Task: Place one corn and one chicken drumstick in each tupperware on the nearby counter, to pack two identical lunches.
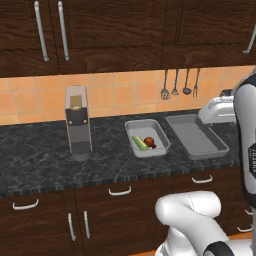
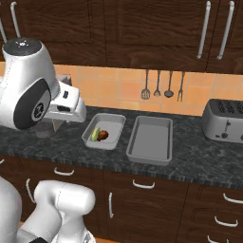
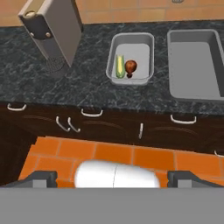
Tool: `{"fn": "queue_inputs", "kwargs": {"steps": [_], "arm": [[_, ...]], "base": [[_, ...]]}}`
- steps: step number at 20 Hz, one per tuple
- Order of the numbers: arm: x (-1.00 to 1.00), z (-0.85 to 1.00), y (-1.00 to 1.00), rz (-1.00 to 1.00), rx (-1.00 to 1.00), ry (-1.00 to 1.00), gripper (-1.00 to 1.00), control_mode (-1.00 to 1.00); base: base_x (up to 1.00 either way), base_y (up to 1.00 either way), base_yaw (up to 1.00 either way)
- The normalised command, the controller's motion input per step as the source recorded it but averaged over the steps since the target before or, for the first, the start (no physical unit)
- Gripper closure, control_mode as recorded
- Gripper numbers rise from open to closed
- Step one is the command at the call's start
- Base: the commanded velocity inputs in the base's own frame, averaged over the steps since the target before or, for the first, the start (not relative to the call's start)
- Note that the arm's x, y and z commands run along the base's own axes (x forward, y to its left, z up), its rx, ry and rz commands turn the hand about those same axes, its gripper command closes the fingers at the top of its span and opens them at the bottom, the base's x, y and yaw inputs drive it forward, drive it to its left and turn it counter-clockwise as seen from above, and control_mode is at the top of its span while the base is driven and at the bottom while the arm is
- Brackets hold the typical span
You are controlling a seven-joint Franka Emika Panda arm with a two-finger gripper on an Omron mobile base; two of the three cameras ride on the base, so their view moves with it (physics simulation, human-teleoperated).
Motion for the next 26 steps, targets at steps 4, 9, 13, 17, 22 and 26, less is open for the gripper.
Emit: {"fn": "queue_inputs", "kwargs": {"steps": [4, 9, 13, 17, 22, 26], "arm": [[-0.53, 0.03, 0.16, 0.00, -0.05, 0.00, -1.00, -1.00], [-0.13, 0.01, 0.22, 0.00, -0.13, 0.00, -1.00, -1.00], [-0.16, 0.02, 0.07, 0.00, -0.07, -0.03, -1.00, -1.00], [0.00, 0.00, 0.00, 0.00, 0.00, 0.00, -1.00, 1.00], [0.00, 0.00, 0.00, 0.00, 0.00, 0.00, -1.00, 1.00], [0.00, 0.00, 0.00, 0.00, 0.00, 0.00, -1.00, 1.00]], "base": [[0.00, 0.00, 0.00], [0.00, 0.00, 0.00], [0.00, 0.00, 0.00], [-0.48, -0.03, -0.04], [-0.59, -0.35, 0.00], [-0.12, -0.60, 0.01]]}}
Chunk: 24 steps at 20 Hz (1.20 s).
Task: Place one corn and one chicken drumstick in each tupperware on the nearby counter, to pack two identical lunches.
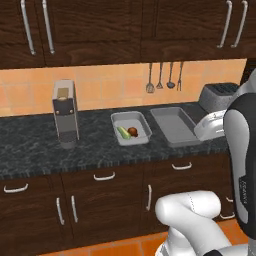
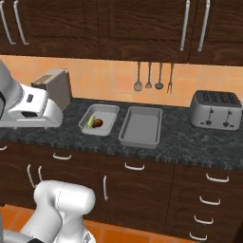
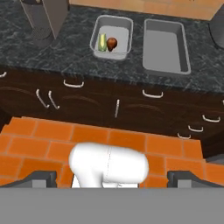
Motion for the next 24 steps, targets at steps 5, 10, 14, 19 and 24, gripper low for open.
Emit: {"fn": "queue_inputs", "kwargs": {"steps": [5, 10, 14, 19, 24], "arm": [[0.00, 0.00, 0.00, 0.00, 0.00, 0.00, -1.00, 1.00], [0.00, 0.00, 0.00, 0.00, 0.00, 0.00, -1.00, 1.00], [0.00, 0.00, 0.00, 0.00, 0.00, 0.00, -1.00, 1.00], [0.00, 0.00, 0.00, 0.00, 0.00, 0.00, -1.00, 1.00], [0.00, 0.00, 0.00, 0.00, 0.00, 0.00, -1.00, 1.00]], "base": [[0.03, -0.99, 0.00], [0.03, -1.00, 0.00], [0.00, -1.00, 0.01], [0.00, -0.97, 0.07], [0.00, -0.93, 0.07]]}}
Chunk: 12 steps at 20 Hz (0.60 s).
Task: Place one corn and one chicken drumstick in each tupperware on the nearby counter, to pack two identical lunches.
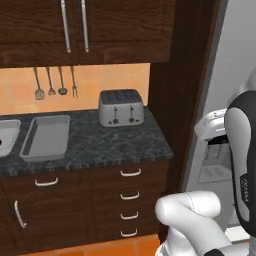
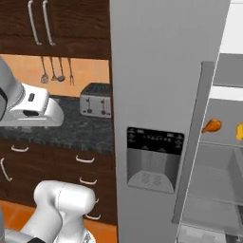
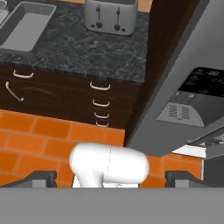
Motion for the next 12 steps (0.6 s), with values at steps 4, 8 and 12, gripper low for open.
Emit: {"fn": "queue_inputs", "kwargs": {"steps": [4, 8, 12], "arm": [[0.00, 0.00, 0.00, 0.00, 0.00, 0.00, -1.00, 1.00], [0.00, 0.00, 0.00, 0.00, 0.00, 0.00, -1.00, 1.00], [0.00, 0.00, 0.00, 0.00, 0.00, 0.00, -1.00, 1.00]], "base": [[0.00, -0.88, 0.05], [0.00, -0.79, 0.04], [0.10, -0.71, 0.04]]}}
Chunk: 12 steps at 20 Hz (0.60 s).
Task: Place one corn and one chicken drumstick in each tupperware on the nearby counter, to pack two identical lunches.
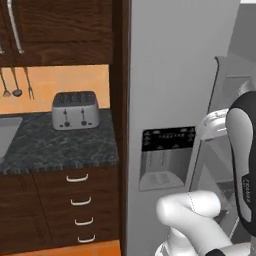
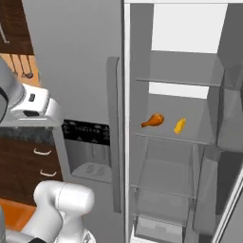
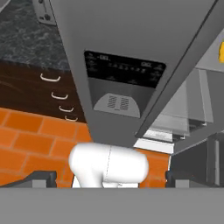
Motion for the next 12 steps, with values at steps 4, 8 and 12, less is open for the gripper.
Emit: {"fn": "queue_inputs", "kwargs": {"steps": [4, 8, 12], "arm": [[0.00, 0.00, 0.00, 0.00, 0.00, 0.00, -1.00, 1.00], [0.00, 0.00, 0.00, 0.00, 0.00, 0.00, -1.00, 1.00], [0.00, 0.00, 0.00, 0.00, 0.00, 0.00, -1.00, 1.00]], "base": [[0.54, -0.56, 0.00], [0.25, -0.59, 0.00], [0.00, -0.65, 0.00]]}}
